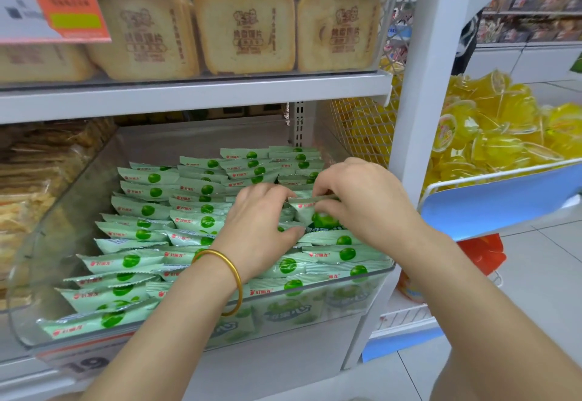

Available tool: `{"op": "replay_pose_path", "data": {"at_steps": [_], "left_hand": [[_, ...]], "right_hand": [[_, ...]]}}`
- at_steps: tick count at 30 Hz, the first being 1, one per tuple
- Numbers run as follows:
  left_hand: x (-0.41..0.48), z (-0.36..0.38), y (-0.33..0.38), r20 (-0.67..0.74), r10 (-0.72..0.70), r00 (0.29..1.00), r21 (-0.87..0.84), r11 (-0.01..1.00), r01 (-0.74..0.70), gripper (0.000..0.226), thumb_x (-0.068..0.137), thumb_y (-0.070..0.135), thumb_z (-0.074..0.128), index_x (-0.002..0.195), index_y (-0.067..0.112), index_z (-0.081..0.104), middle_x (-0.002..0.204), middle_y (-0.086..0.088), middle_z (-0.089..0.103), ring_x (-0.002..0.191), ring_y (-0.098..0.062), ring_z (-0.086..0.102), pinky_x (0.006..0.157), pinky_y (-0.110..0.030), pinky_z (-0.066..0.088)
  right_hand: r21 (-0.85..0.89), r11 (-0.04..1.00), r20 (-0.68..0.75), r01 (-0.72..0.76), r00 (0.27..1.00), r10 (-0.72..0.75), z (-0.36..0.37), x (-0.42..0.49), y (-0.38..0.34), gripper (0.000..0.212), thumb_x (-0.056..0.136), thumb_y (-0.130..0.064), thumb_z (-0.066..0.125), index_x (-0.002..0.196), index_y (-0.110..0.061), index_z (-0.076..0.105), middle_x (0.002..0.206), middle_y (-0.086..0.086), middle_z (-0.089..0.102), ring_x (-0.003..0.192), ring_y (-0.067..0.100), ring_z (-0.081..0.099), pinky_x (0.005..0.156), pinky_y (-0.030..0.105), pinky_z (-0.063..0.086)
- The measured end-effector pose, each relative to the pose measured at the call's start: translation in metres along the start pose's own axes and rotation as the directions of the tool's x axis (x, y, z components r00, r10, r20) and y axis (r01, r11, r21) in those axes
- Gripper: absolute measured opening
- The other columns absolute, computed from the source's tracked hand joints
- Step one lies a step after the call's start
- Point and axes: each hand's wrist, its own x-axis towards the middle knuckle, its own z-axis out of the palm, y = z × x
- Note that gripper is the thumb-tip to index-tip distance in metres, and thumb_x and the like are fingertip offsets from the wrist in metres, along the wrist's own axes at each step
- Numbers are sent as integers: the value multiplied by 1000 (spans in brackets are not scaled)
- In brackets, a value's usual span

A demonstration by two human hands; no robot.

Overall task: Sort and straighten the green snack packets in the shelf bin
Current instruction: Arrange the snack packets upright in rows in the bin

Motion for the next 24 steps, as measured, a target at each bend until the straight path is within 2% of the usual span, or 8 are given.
{"op": "replay_pose_path", "data": {"at_steps": [5, 7, 10, 13, 16, 19, 22, 24], "left_hand": [[-7, -13, 0, -130, 9, 991, -240, 970, -41, 45, 86, 33, 64, 127, 29, 46, 124, 17, 47, 116, 2, 35, 87, -8, 24], [-11, -19, 3, -150, 12, 989, -390, 918, -70, 23, 87, 27, 63, 108, 29, 54, 107, 22, 55, 103, 3, 48, 87, -12, 35], [-18, -29, 5, -193, -27, 981, -651, 751, -108, 13, 89, 11, 59, 97, 20, 63, 94, 5, 70, 89, -7, 64, 83, -21, 51], [-29, -40, 0, -230, -82, 970, -727, 677, -115, 12, 91, 10, 56, 95, 16, 65, 89, -3, 73, 83, -14, 67, 77, -23, 54], [-39, -48, -8, -205, -142, 968, -778, 624, -73, 13, 91, 12, 55, 94, 17, 65, 85, 3, 75, 77, -7, 68, 68, -16, 52], [-48, -52, -15, -175, -176, 969, -803, 595, -37, 22, 91, 12, 54, 112, 18, 59, 88, 1, 75, 77, -6, 68, 64, -13, 49], [-57, -54, -23, -183, -151, 971, -781, 623, -51, 46, 91, 15, 58, 128, 37, 43, 103, -6, 70, 83, -10, 69, 71, -18, 50], [-63, -57, -26, -171, -80, 982, -757, 649, -78, 51, 89, 17, 60, 128, 46, 42, 119, -5, 61, 88, -16, 69, 83, -30, 54]], "right_hand": [[227, 972, -293, 66, 956, 3, -7, -7, -2, 8, 86, -25, 62, 91, -21, 68, 87, -6, 64, 87, 20, 60, 74, 40, 48], [328, 935, -418, 137, 909, 13, -10, -7, -5, 12, 84, -23, 61, 90, -18, 69, 86, -7, 65, 85, 16, 60, 73, 38, 50], [490, 841, -508, 231, 859, 60, -13, -5, -11, 15, 84, -18, 63, 97, -16, 70, 91, -9, 65, 90, 6, 59, 81, 27, 49], [686, 678, -459, 265, 881, 120, -12, -5, -17, 29, 85, -16, 62, 112, -28, 62, 103, -13, 62, 99, 0, 57, 86, 23, 47], [813, 524, -343, 254, 936, 80, -8, -5, -21, 34, 87, -18, 59, 115, -38, 59, 109, -17, 59, 84, -3, 54, 75, 16, 42], [922, 352, -184, 161, 982, 34, -5, -3, -30, 27, 88, -16, 60, 110, -31, 64, 105, -11, 66, 80, 12, 62, 69, 32, 54], [977, 209, -65, 50, 996, 67, 0, 0, -39, 27, 90, -7, 55, 108, -24, 66, 97, -12, 69, 87, 14, 66, 72, 44, 56], [987, 161, -32, 18, 996, 86, 4, 2, -42, 29, 91, -5, 53, 109, -23, 66, 96, -6, 70, 84, 16, 65, 69, 40, 56]]}}
